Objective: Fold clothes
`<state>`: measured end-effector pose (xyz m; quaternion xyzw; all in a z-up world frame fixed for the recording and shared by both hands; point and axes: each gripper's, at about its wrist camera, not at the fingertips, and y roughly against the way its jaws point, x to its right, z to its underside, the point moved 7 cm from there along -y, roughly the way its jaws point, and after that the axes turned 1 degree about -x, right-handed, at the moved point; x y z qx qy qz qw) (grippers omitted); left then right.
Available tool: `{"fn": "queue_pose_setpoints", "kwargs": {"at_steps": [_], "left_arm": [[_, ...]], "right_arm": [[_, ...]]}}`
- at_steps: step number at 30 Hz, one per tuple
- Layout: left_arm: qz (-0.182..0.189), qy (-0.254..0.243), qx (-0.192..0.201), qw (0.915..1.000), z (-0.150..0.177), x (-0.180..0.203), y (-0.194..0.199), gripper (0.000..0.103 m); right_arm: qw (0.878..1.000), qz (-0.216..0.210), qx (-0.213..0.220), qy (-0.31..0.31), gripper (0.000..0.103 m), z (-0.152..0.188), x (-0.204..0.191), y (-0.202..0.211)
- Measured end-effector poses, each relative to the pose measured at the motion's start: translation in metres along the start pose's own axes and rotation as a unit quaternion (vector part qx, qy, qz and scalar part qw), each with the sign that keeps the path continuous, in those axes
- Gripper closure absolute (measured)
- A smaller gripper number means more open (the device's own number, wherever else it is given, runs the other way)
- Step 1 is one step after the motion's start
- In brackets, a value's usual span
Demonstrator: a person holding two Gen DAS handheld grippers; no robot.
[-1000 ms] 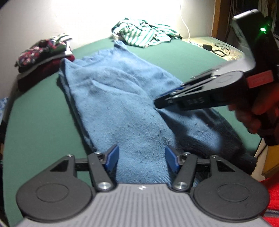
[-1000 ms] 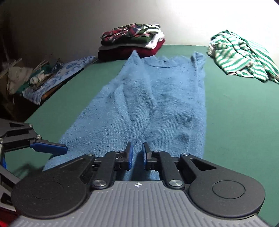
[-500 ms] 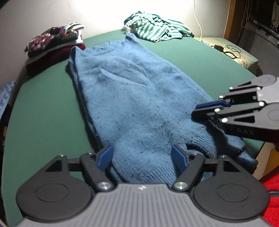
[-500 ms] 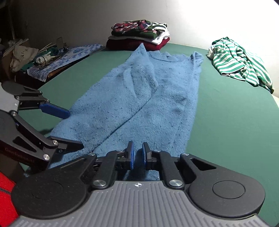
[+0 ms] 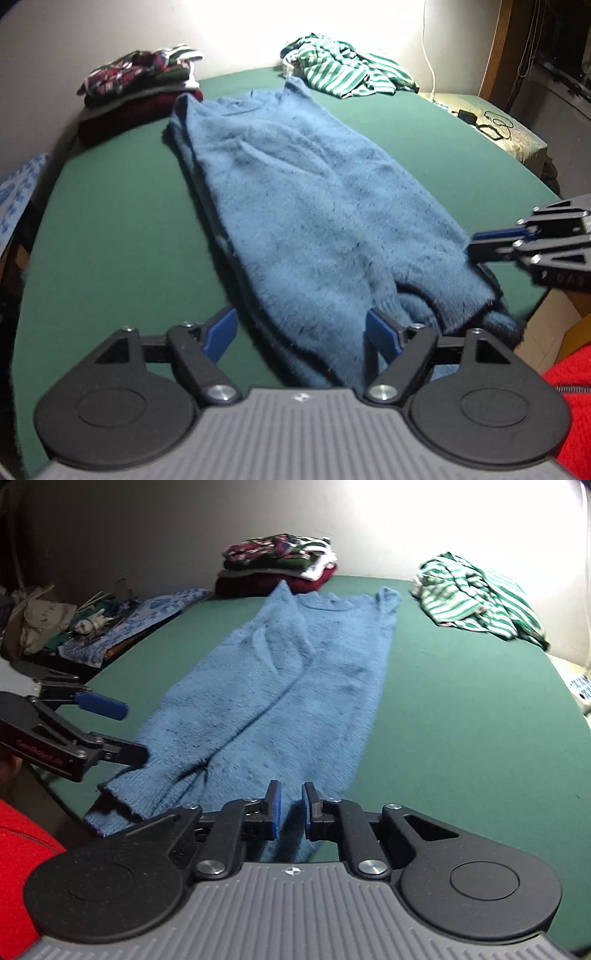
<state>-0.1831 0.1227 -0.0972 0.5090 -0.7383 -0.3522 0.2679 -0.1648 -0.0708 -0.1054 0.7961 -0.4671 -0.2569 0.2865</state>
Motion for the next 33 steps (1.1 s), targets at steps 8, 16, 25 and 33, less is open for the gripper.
{"fn": "queue_pose_setpoints", "kwargs": {"at_steps": [8,16,25,33], "left_arm": [[0.036,0.075,-0.035,0.9959,0.011,-0.013,-0.002,0.024],[0.053,0.083,-0.053,0.9937,0.010,-0.010,0.002,0.024],[0.072,0.091,-0.076,0.9903,0.008,-0.005,-0.001,0.024],[0.081,0.084,-0.094,0.9888,0.011,-0.001,-0.008,0.024]], "right_arm": [[0.996,-0.031,-0.043,-0.070,0.077,0.015,0.011,0.005],[0.995,-0.028,-0.045,-0.085,0.069,0.011,0.014,0.009],[0.995,-0.034,-0.067,-0.068,0.066,0.005,0.007,0.001],[0.992,-0.030,-0.086,-0.086,0.066,0.014,0.009,-0.004]]}}
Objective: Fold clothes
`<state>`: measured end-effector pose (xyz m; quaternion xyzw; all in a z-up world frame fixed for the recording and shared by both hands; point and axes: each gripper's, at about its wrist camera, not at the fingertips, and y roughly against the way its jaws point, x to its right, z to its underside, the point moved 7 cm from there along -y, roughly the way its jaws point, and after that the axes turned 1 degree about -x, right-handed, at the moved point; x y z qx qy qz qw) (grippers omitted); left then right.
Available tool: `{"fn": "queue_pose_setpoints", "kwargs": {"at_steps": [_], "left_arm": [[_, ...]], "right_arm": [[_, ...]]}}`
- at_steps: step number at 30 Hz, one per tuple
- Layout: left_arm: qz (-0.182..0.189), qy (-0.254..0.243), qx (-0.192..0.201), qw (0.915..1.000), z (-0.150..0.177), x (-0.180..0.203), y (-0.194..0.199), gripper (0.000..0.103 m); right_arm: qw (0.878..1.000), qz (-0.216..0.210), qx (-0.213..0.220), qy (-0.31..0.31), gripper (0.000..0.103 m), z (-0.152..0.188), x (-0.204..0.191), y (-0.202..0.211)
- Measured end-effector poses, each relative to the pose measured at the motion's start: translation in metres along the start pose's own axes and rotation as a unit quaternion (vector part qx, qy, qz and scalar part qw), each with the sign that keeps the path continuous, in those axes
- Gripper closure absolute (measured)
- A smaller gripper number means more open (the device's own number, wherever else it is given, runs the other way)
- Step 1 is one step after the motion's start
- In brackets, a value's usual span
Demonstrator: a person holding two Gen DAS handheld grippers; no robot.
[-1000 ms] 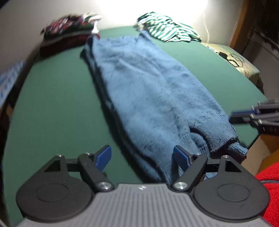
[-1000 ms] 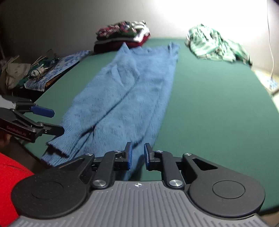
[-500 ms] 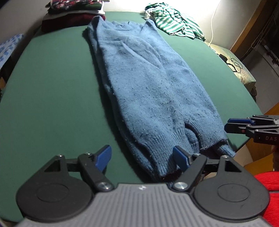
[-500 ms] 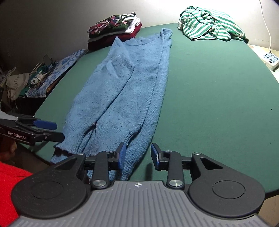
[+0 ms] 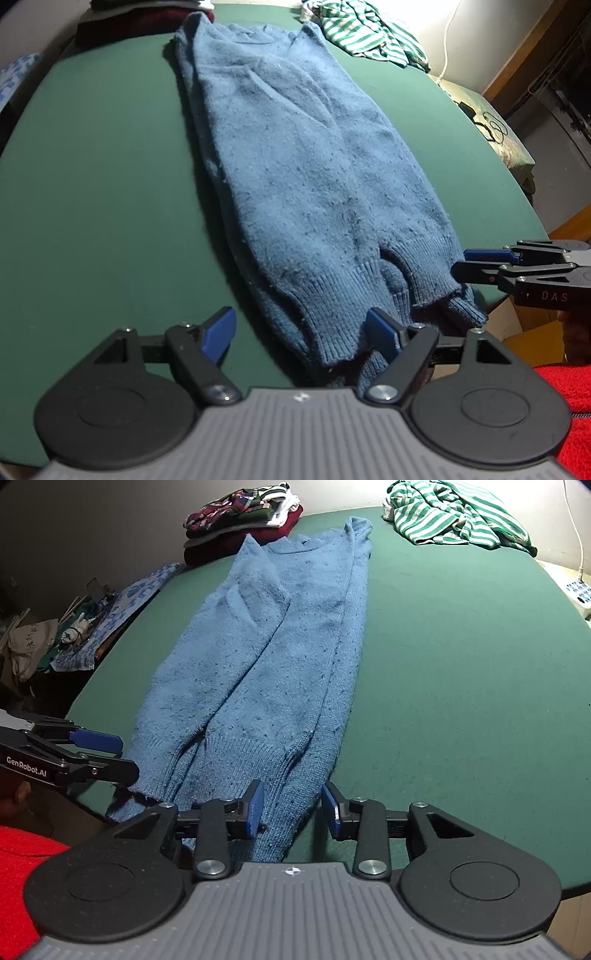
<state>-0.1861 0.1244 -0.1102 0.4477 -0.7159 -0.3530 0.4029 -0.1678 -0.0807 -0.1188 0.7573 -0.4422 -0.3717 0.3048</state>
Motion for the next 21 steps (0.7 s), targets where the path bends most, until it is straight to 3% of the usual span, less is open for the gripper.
{"fn": "queue_pose_setpoints", "kwargs": {"at_steps": [6,10,13,17,21], "left_arm": [[0.005,-0.007,-0.012,0.9999,-0.001,0.002,-0.005,0.022],[0.019,-0.032,-0.036,0.9987,0.000,0.011,-0.010,0.003],[0.021,-0.042,-0.044,0.9979,0.000,0.015,-0.013,0.002],[0.057,0.014,-0.048,0.9972,-0.006,0.003,-0.011,0.004],[0.112,0.104,-0.054,0.9868,-0.014,-0.013,-0.009,0.008]], "right_arm": [[1.000,-0.001,-0.009,-0.006,0.064,0.004,0.001,-0.001],[1.000,-0.006,-0.014,0.001,0.063,0.006,-0.004,-0.002],[1.000,-0.011,-0.017,0.010,0.064,0.007,-0.008,-0.003],[1.000,-0.017,-0.016,0.001,0.064,0.008,-0.007,-0.003],[1.000,-0.021,-0.015,-0.005,0.064,0.008,-0.006,-0.002]]}}
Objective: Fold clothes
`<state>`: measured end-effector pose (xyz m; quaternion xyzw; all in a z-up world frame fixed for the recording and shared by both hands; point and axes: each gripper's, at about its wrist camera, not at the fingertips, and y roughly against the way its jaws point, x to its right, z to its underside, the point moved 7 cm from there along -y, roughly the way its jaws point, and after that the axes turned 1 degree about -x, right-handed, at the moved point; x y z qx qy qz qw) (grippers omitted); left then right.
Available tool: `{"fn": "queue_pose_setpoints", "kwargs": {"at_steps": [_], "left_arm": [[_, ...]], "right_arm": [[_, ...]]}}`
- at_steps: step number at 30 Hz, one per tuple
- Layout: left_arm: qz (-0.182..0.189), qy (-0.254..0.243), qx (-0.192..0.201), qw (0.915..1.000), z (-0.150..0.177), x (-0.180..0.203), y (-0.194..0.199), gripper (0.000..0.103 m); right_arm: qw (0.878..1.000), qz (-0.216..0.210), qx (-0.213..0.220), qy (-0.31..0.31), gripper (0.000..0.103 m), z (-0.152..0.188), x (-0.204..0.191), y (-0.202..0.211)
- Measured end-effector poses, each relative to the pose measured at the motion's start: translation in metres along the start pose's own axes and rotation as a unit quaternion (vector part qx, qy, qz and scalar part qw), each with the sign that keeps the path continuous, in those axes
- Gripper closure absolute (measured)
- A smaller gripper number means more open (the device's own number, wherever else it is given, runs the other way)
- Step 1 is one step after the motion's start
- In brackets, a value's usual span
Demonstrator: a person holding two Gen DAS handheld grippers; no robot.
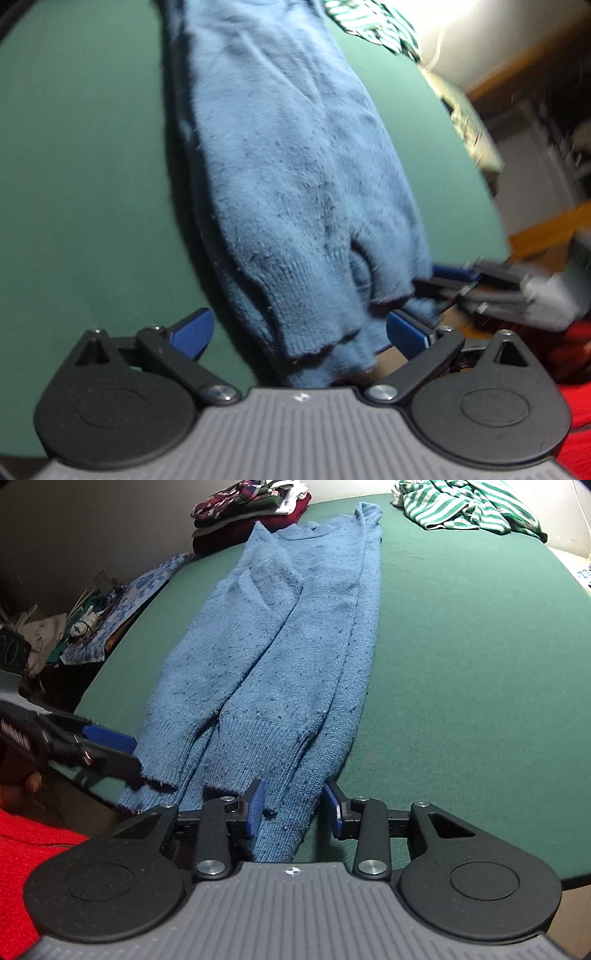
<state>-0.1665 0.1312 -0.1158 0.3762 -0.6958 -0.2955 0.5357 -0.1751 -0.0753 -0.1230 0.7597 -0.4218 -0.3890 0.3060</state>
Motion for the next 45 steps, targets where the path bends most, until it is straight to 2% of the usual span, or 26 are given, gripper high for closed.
{"fn": "queue_pose_setpoints", "kwargs": {"at_steps": [1,4,13,19,23,28,33,40,42,45], "left_arm": [[0.002,0.011,0.005,0.9999,-0.0020,-0.0023,0.0014,0.017],[-0.007,0.019,0.010,0.9998,-0.0076,-0.0037,0.0012,0.038],[-0.008,0.021,0.001,0.9997,-0.0061,-0.0042,0.0025,0.039],[-0.009,0.019,-0.007,0.9998,-0.0056,-0.0031,0.0014,0.037],[-0.025,0.012,-0.007,0.9996,-0.0066,-0.0006,0.0011,0.045],[-0.020,0.035,-0.012,0.9991,-0.0064,-0.0078,0.0022,0.067],[-0.018,0.037,-0.010,0.9991,-0.0052,-0.0067,0.0024,0.072],[0.002,0.050,-0.011,0.9987,-0.0081,-0.0063,0.0009,0.069],[0.003,0.048,-0.009,0.9988,-0.0091,-0.0051,0.0007,0.070],[0.006,0.049,-0.002,0.9988,-0.0083,-0.0050,-0.0001,0.079]], "right_arm": [[1.000,0.000,0.000,0.002,0.064,-0.0003,0.0000,-0.0002],[1.000,-0.001,0.000,0.005,0.064,-0.0008,0.0001,-0.0004],[1.000,-0.002,-0.004,0.013,0.064,0.0003,-0.0008,0.0005],[1.000,-0.006,-0.007,0.011,0.067,-0.0006,-0.0012,0.0007],[1.000,-0.003,-0.010,0.016,0.068,-0.0011,-0.0017,0.0006],[1.000,-0.003,-0.016,0.011,0.071,0.0000,-0.0011,0.0017],[1.000,-0.005,-0.020,0.006,0.077,-0.0005,-0.0028,0.0025],[1.000,-0.008,-0.024,-0.011,0.071,-0.0011,-0.0002,0.0030],[1.000,-0.007,-0.023,-0.008,0.073,-0.0011,-0.0014,0.0024],[0.999,-0.016,-0.020,-0.029,0.082,-0.0011,0.0045,0.0019]]}}
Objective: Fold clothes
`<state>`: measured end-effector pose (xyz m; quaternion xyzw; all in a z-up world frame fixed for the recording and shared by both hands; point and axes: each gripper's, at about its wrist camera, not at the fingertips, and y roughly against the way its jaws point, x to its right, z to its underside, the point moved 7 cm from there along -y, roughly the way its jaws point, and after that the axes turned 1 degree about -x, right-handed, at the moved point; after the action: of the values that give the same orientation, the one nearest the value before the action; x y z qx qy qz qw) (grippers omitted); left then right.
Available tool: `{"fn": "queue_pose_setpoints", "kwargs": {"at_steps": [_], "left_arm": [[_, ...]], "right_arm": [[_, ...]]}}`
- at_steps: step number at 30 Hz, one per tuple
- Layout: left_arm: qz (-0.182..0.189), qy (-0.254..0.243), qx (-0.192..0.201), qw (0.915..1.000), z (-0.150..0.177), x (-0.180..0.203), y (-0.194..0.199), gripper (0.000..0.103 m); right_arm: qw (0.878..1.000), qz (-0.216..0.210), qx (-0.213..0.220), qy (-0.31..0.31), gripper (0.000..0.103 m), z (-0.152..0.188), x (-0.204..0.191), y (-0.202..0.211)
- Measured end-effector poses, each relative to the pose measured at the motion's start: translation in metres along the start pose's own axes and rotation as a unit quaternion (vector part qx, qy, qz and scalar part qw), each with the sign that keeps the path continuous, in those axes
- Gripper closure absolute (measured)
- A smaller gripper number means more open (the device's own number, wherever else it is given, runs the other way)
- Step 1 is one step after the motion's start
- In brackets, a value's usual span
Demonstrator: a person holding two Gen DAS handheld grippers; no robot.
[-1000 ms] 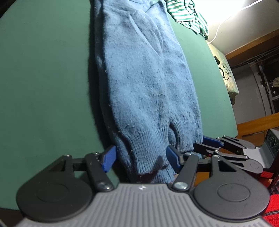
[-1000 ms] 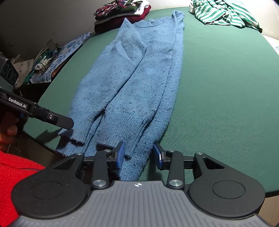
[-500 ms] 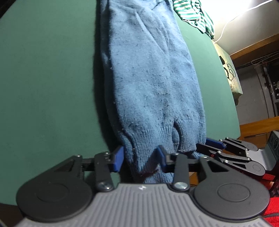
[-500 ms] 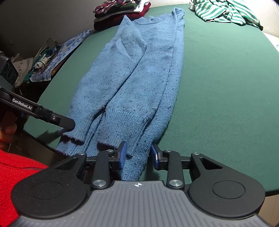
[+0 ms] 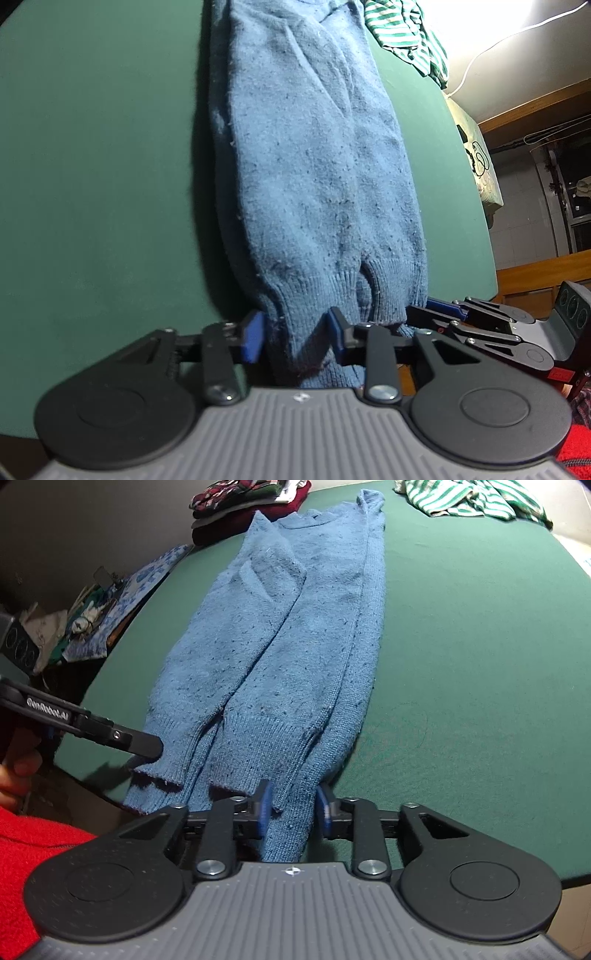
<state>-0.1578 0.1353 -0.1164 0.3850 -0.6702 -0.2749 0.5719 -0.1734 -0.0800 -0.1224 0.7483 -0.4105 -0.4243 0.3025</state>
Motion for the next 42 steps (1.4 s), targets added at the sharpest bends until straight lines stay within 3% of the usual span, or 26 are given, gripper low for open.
{"fn": "queue_pose_setpoints", "kwargs": {"at_steps": [4,11,19,30,38,42], "left_arm": [[-0.010,-0.011,0.009,0.9998,-0.001,0.005,0.006,0.092],[-0.014,-0.010,0.024,0.9996,-0.008,0.016,0.018,0.094],[0.004,0.027,0.055,0.9981,-0.025,0.019,0.040,0.094],[0.014,0.039,0.130,0.9907,-0.089,0.034,0.067,0.094],[-0.005,0.043,0.171,0.9843,-0.144,0.029,0.063,0.094],[-0.021,0.046,0.180,0.9823,-0.168,0.022,0.054,0.103]], "right_arm": [[1.000,-0.003,0.005,-0.008,0.089,-0.003,0.000,0.005],[0.998,-0.046,0.003,-0.036,0.089,-0.019,0.004,0.015],[0.993,-0.103,0.012,-0.058,0.090,-0.053,0.005,0.029],[0.975,-0.171,0.052,-0.132,0.090,-0.119,0.027,0.039],[0.962,-0.194,0.079,-0.176,0.090,-0.166,0.047,0.027],[0.960,-0.193,0.082,-0.187,0.090,-0.183,0.057,0.010]]}}
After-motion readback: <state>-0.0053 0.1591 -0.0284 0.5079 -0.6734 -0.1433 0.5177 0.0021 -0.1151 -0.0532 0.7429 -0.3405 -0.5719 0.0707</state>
